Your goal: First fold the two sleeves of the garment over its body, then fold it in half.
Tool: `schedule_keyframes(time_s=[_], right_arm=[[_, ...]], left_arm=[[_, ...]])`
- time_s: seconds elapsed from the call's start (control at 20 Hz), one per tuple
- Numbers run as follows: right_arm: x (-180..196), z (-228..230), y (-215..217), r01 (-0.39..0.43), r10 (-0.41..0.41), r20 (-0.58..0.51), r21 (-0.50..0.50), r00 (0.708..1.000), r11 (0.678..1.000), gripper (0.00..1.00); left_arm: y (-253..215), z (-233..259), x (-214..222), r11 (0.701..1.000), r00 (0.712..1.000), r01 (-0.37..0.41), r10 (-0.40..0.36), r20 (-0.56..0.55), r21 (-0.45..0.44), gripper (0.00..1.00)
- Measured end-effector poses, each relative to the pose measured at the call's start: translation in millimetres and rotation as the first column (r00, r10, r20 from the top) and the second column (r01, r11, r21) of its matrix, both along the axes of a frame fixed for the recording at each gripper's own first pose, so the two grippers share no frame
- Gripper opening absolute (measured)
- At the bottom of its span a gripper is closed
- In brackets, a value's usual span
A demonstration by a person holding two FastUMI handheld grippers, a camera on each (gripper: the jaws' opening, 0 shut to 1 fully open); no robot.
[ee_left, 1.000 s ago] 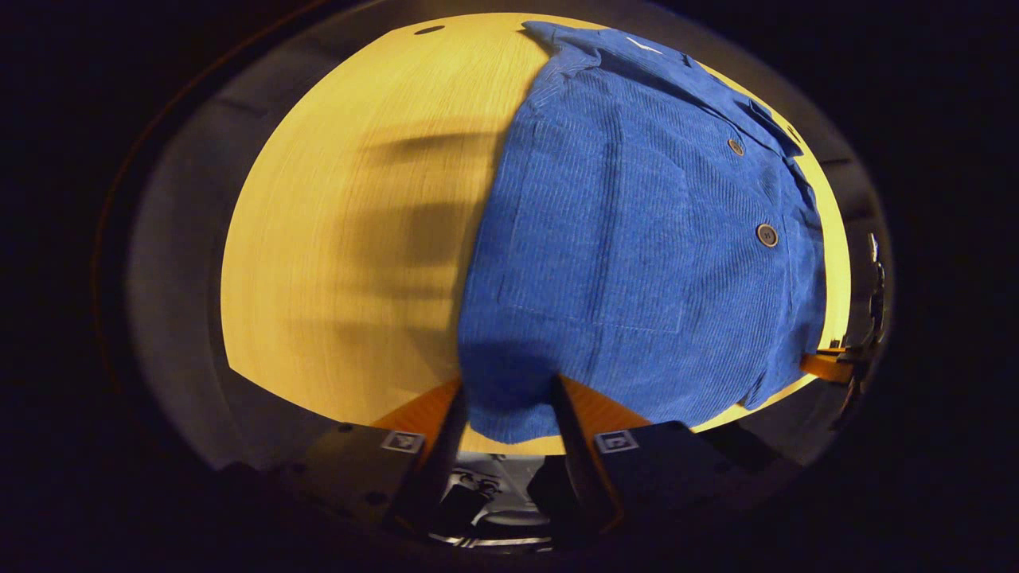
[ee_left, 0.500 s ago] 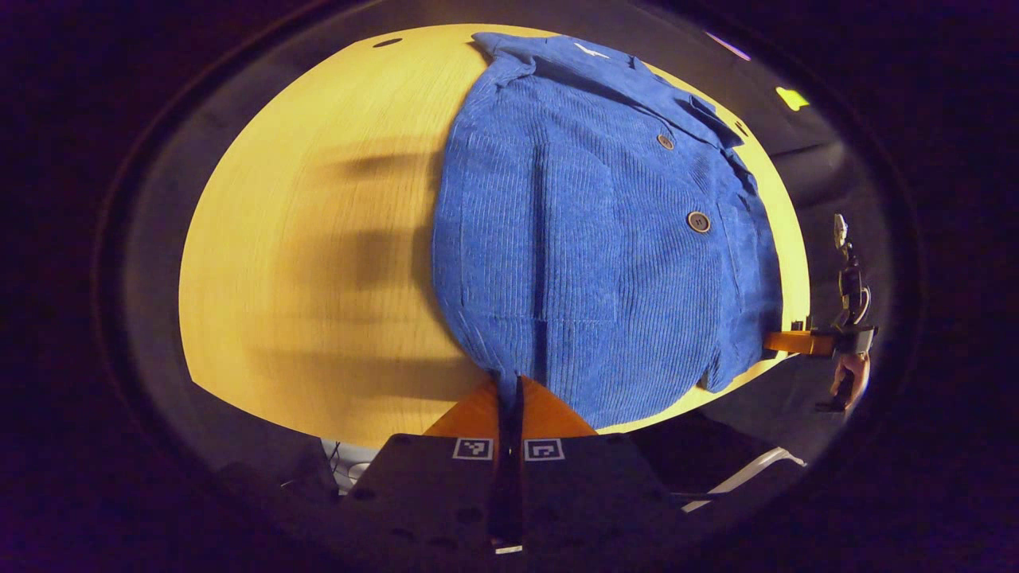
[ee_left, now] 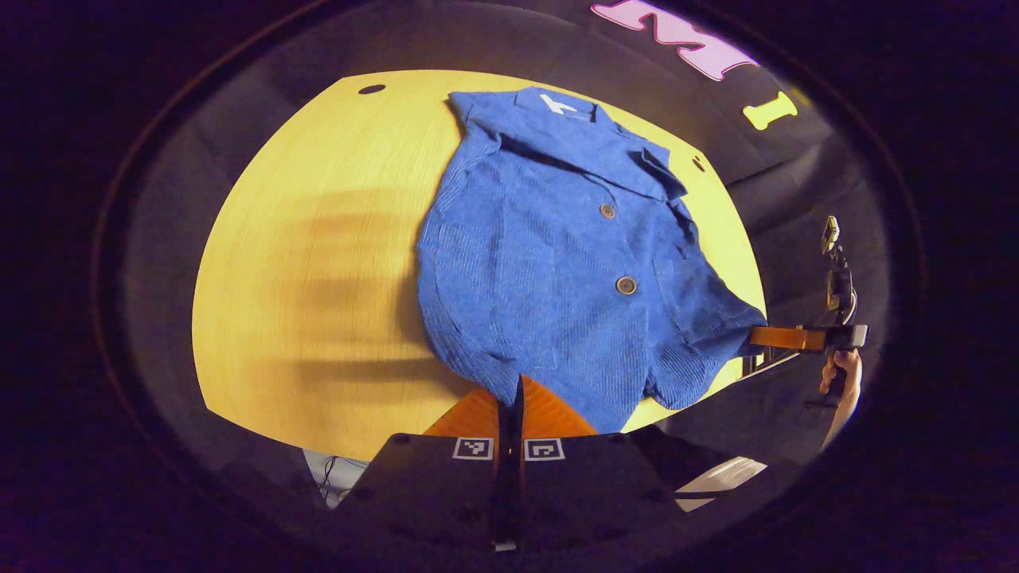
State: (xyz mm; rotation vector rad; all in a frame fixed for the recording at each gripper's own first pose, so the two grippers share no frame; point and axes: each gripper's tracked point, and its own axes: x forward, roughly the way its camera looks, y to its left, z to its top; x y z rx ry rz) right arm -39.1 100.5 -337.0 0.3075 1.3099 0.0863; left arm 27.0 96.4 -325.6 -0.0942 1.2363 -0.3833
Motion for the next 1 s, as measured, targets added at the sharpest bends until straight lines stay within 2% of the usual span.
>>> schedule_keyframes(time_s=[0.2, 0.3, 0.5, 0.65, 0.8, 0.9, 0.95, 1.0], right_arm=[[44.5, 48.9, 7.1, -0.001, 0.003, 0.136, -0.013, 0.991, 1.0, 0.05], [76.5, 73.0, 8.1, 0.008, -0.003, 0.217, -0.024, 0.976, 1.0, 0.05], [151.3, 112.8, 0.6, 0.045, -0.035, 0.338, -0.021, 0.941, 0.999, 0.05], [224.3, 121.1, -9.6, 0.087, -0.082, 0.37, 0.004, 0.925, 0.996, 0.04], [303.5, 99.4, -26.4, 0.161, -0.16, 0.362, 0.028, 0.918, 0.987, 0.04], [350.0, 70.8, -32.3, 0.175, -0.169, 0.342, 0.015, 0.924, 0.985, 0.04], [372.5, 54.4, -35.4, 0.182, -0.175, 0.332, 0.011, 0.927, 0.983, 0.04], [392.8, 35.3, -36.5, 0.198, -0.195, 0.31, 0.02, 0.931, 0.98, 0.04]], left_arm=[[3.9, 61.4, 35.3, 0.999, 0.99, 0.018, -0.011, 0.139, -0.048, 0.0], [5.9, 96.4, 57.9, 0.996, 0.98, 0.023, -0.005, 0.199, -0.09, 0.0], [13.8, 141.7, 122.0, 0.994, 0.958, -0.02, 0.049, 0.284, -0.106, 0.0], [5.8, 157.4, 171.9, 0.982, 0.961, -0.064, 0.108, 0.256, -0.175, 0.0], [5.5, 152.5, 234.9, 0.969, 0.956, -0.147, 0.19, 0.224, -0.197, 0.0], [-13.5, 138.2, 273.0, 0.946, 0.966, -0.182, 0.222, 0.128, -0.269, 0.0], [-15.1, 125.1, 287.6, 0.936, 0.967, -0.219, 0.246, 0.066, -0.275, 0.0], [-8.3, 111.4, 302.1, 0.933, 0.96, -0.266, 0.28, 0.026, -0.244, 0.0]])
